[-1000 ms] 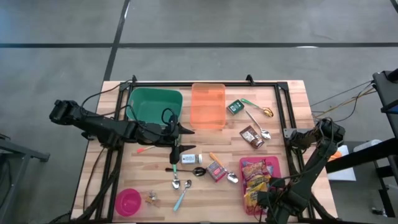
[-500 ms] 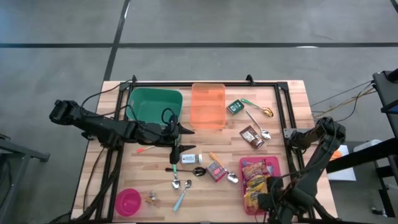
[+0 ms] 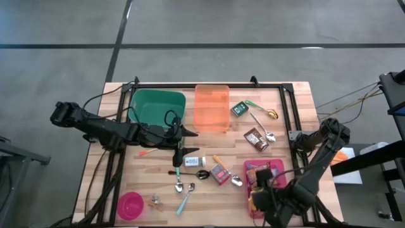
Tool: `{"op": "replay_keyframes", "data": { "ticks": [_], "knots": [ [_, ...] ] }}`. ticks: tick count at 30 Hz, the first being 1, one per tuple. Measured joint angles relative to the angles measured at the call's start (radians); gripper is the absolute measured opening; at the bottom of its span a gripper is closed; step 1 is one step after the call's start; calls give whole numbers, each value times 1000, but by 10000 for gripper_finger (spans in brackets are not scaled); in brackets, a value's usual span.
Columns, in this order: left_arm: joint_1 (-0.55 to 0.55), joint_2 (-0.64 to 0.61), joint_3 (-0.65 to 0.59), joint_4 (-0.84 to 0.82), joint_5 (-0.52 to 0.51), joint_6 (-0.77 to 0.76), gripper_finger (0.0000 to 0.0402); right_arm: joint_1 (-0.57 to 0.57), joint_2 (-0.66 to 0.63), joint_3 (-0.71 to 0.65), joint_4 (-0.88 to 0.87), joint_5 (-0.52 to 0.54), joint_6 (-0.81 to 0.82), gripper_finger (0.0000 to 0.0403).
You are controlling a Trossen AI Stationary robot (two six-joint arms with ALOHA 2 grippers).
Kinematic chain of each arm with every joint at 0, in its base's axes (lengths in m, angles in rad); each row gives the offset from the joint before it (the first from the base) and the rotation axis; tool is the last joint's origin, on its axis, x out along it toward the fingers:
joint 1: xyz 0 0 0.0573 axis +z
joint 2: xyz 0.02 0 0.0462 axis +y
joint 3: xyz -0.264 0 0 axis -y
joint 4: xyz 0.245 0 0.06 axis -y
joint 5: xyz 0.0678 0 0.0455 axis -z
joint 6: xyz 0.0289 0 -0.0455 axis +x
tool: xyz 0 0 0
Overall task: Pick & Place Food Item
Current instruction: Put the red seasoning can into the orange bin
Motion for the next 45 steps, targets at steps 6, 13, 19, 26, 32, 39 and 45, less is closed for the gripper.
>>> {"op": "replay_keyframes", "data": {
  "ticks": [6, 13, 19, 26, 32, 39, 45],
  "knots": [
    [0, 0, 0, 0, 0, -10, 275, -41, 0, -18, -9, -46, -86, 258],
    [0, 0, 0, 0, 0, -10, 275, -79, 0, -18, 1, -58, -86, 258],
    [0, 0, 0, 0, 0, -10, 275, -133, 0, -15, 6, -28, -90, 258],
    [0, 0, 0, 0, 1, -25, 275, -201, 0, -15, 13, 53, -88, 258],
    [0, 0, 0, -2, 1, -25, 275, -238, 0, -15, 25, 77, -169, 258],
    [0, -2, 0, -36, 0, -25, 275, -268, 0, -15, 98, 77, -295, 258],
    [2, -31, 0, -59, 0, -53, 275, -274, 0, -15, 239, 76, -265, 258]
  ]
}}
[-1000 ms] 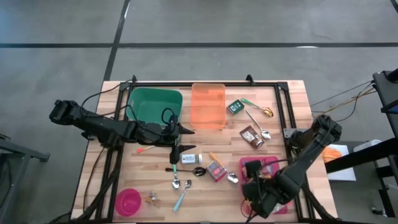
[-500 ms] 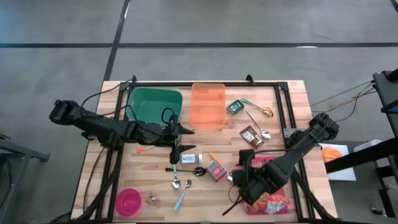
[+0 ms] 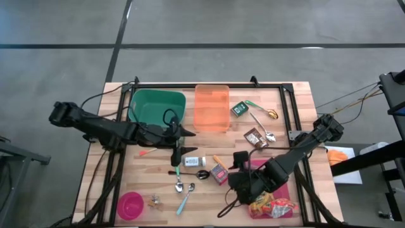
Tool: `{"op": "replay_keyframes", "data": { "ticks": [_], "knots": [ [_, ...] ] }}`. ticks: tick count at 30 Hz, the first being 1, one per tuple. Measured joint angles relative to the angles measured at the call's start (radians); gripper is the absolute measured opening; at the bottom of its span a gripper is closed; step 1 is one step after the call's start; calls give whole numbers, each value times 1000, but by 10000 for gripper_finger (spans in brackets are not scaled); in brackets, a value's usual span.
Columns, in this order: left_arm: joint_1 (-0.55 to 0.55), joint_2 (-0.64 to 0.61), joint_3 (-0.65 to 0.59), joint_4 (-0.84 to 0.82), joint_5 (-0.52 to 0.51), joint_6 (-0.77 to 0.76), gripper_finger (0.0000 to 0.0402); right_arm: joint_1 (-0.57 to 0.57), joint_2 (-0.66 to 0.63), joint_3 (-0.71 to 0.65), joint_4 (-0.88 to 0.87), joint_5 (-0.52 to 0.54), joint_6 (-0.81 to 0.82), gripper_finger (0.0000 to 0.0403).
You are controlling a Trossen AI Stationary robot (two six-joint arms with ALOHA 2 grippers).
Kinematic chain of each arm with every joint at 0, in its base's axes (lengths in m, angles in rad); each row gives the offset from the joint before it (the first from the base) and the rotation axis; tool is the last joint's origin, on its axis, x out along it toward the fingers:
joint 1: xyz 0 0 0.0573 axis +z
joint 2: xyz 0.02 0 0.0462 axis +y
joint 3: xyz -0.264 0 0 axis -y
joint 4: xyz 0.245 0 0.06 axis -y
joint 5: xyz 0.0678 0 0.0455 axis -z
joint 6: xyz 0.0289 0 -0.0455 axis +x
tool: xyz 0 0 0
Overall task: Pick & Place Food Item
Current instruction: Put the red seasoning can into the orange bin
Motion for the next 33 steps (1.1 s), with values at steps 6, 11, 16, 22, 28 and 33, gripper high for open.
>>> {"op": "replay_keyframes", "data": {
  "ticks": [6, 11, 16, 22, 28, 33],
  "knots": [
    [0, -88, 0, -132, 0, -83, 275, 1, 0, 0, 83, -2, -106, 258],
    [0, -137, 1, -285, 0, -88, 275, -5, 0, -1, 80, -2, -44, 258],
    [1, -145, 0, -535, 3, -220, 275, -13, 0, -14, 79, 26, 128, 258],
    [1, -141, -2, -804, 2, -414, 275, -9, 0, -87, 79, 127, 205, 258],
    [6, -134, -2, -896, 3, -467, 275, -50, -34, -170, 79, 134, 249, 258],
    [10, -126, -7, -943, 4, -512, 275, -105, -138, -245, 83, 156, 256, 258]
  ]
}}
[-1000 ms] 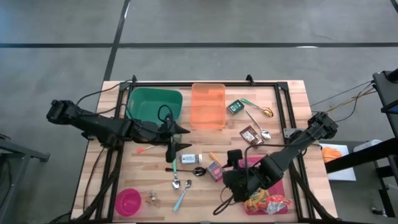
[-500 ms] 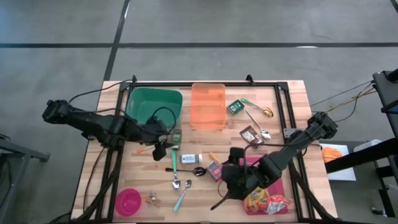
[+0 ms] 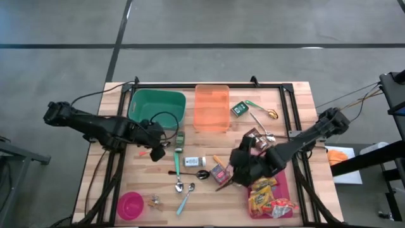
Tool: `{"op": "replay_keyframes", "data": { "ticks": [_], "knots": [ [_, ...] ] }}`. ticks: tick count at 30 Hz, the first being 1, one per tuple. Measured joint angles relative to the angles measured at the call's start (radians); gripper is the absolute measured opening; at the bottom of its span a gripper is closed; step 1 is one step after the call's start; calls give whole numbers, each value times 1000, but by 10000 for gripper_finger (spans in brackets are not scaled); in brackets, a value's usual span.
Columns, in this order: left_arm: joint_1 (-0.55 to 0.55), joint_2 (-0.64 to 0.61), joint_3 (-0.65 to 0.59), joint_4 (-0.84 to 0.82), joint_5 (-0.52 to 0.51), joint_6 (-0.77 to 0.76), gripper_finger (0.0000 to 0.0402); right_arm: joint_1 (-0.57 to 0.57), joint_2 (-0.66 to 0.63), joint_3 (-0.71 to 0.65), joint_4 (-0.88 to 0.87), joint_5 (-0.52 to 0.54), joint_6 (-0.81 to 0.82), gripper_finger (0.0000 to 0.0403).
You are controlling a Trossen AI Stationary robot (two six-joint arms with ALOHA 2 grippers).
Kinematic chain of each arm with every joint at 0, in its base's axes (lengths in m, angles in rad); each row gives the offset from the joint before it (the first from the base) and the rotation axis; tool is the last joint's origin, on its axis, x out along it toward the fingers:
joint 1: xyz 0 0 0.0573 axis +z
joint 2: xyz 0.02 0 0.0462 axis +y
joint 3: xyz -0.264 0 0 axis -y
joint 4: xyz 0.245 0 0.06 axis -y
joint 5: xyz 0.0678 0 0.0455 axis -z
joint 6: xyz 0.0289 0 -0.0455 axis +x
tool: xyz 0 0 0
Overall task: Pick & Place Food Item
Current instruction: Put the red seasoning can into the orange bin
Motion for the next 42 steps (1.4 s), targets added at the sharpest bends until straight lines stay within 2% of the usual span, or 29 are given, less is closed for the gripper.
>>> {"op": "replay_keyframes", "data": {
  "ticks": [6, 11, 15, 18, 20, 24, 27, 31, 33, 38, 42],
  "knots": [
    [21, 39, -33, -45, 19, -44, 275, -63, -188, -145, 70, 2, 3, 258],
    [41, 72, -48, -38, 19, -45, 275, -118, -321, -293, 272, -63, 54, 258],
    [43, 76, -47, -5, 19, -45, 275, -158, -360, -351, 280, -83, 150, 258],
    [44, 75, -40, -6, 19, -45, 275, -212, -369, -357, 277, -82, 141, 258],
    [45, 75, -38, 3, 16, -45, 275, -266, -369, -345, 268, -91, 110, 258],
    [49, 75, -33, 71, -7, -44, 275, -411, -357, -299, 235, -174, 33, 258],
    [51, 75, -33, 122, -9, -38, 275, -534, -342, -261, 192, -273, -5, 258],
    [51, 75, -33, 131, -9, -34, 275, -651, -305, -196, 112, -463, -214, 258],
    [51, 75, -33, 129, -11, -32, 275, -680, -279, -159, 78, -503, -311, 258],
    [51, 75, -33, 140, -20, 11, 275, -704, -190, -56, -17, -507, -519, 258],
    [51, 75, -33, 142, -24, 18, 275, -688, -104, 12, -44, -544, -492, 258]
  ]
}}
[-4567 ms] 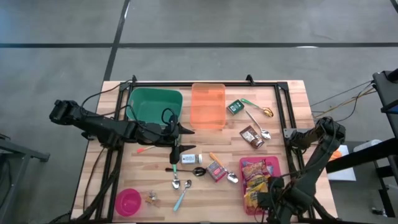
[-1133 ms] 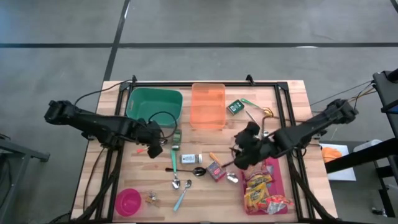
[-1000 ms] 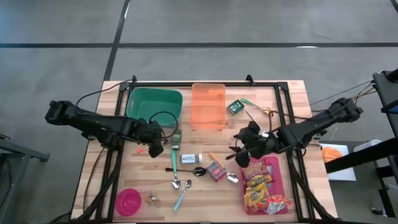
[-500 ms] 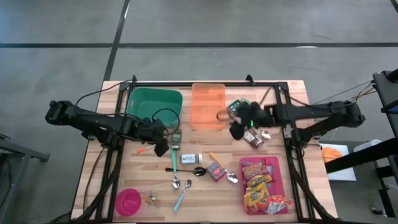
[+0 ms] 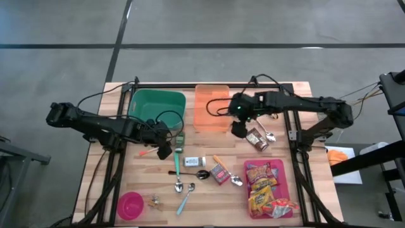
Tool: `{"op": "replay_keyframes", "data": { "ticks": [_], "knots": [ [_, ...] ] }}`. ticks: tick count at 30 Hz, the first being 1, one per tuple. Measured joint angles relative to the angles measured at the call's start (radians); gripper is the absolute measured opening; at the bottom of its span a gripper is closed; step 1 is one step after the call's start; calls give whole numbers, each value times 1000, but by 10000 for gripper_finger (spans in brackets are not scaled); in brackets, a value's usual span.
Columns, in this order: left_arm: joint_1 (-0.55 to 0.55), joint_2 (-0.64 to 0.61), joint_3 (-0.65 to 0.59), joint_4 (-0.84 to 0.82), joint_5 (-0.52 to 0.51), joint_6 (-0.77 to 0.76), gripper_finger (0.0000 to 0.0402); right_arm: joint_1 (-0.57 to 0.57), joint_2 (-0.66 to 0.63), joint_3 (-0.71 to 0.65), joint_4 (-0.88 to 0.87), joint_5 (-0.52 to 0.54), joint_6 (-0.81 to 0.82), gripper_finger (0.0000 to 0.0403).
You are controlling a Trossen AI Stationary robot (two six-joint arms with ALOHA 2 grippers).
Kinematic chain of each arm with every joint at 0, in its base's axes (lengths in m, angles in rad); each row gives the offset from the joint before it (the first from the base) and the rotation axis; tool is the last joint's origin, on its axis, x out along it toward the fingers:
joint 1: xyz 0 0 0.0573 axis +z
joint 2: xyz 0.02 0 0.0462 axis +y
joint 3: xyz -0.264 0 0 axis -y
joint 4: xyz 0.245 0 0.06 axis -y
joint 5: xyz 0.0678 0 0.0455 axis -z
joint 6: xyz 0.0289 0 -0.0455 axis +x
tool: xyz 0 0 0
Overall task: Pick & Place Food Item
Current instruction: Put the red seasoning can into the orange bin
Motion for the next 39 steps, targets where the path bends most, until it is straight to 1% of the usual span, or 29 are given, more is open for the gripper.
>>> {"op": "replay_keyframes", "data": {
  "ticks": [2, 3, 6, 10, 16, 21, 23, 27, 33, 39],
  "knots": [
    [0, 0, 0, 0, 0, 2, 275, 30, 47, 18, -3, -51, 50, 258],
    [0, 0, 0, 0, 0, 2, 275, 51, 70, 24, -9, -52, 84, 258],
    [0, 0, 0, 0, 0, 2, 275, 118, 140, 32, -14, -2, 241, 258],
    [0, 0, 0, 0, 0, 2, 275, 205, 215, 54, -16, 16, 410, 258],
    [-1, 0, 0, 0, 1, -2, 275, 333, 283, 87, 1, 19, 584, 258],
    [-1, 0, 0, 2, 1, -6, 275, 403, 334, 125, 34, 22, 690, 258],
    [-1, 0, 0, 4, 1, -6, 275, 426, 355, 142, 40, 29, 718, 258],
    [-2, 0, 0, 4, 1, -6, 275, 464, 400, 173, 45, 77, 746, 258],
    [-2, 0, 0, 7, 2, -6, 275, 485, 433, 229, 54, 88, 747, 258],
    [-2, 0, 0, 7, 2, -6, 275, 491, 421, 239, 75, 73, 627, 258]
  ]
}}
